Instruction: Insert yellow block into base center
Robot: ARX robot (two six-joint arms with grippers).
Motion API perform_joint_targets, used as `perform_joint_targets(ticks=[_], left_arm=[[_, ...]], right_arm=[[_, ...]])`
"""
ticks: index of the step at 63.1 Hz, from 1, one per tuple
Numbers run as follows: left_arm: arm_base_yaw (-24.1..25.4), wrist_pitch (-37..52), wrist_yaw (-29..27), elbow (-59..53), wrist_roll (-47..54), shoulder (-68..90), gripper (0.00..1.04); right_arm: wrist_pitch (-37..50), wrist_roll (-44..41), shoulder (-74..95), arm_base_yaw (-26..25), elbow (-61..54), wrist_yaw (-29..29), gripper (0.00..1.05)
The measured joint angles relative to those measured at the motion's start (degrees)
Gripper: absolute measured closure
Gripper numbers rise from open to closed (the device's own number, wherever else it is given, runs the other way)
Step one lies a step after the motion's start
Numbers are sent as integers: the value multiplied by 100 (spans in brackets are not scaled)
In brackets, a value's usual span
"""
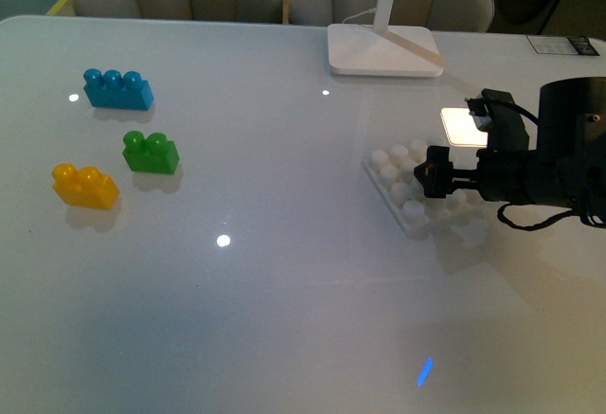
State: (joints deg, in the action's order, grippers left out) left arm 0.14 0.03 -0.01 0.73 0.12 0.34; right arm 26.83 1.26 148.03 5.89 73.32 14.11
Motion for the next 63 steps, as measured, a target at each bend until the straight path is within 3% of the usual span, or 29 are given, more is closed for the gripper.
perform_joint_targets(ticks=[23,38,63], left_arm=[[0,0,0,0,0,0,7],[0,0,0,0,0,0,7],[0,0,0,0,0,0,7]], right_arm=[[-297,815,223,1093,516,-382,9],[-481,1888,501,1751,1202,-339,9],[-846,3244,901,2120,2118,-584,9]])
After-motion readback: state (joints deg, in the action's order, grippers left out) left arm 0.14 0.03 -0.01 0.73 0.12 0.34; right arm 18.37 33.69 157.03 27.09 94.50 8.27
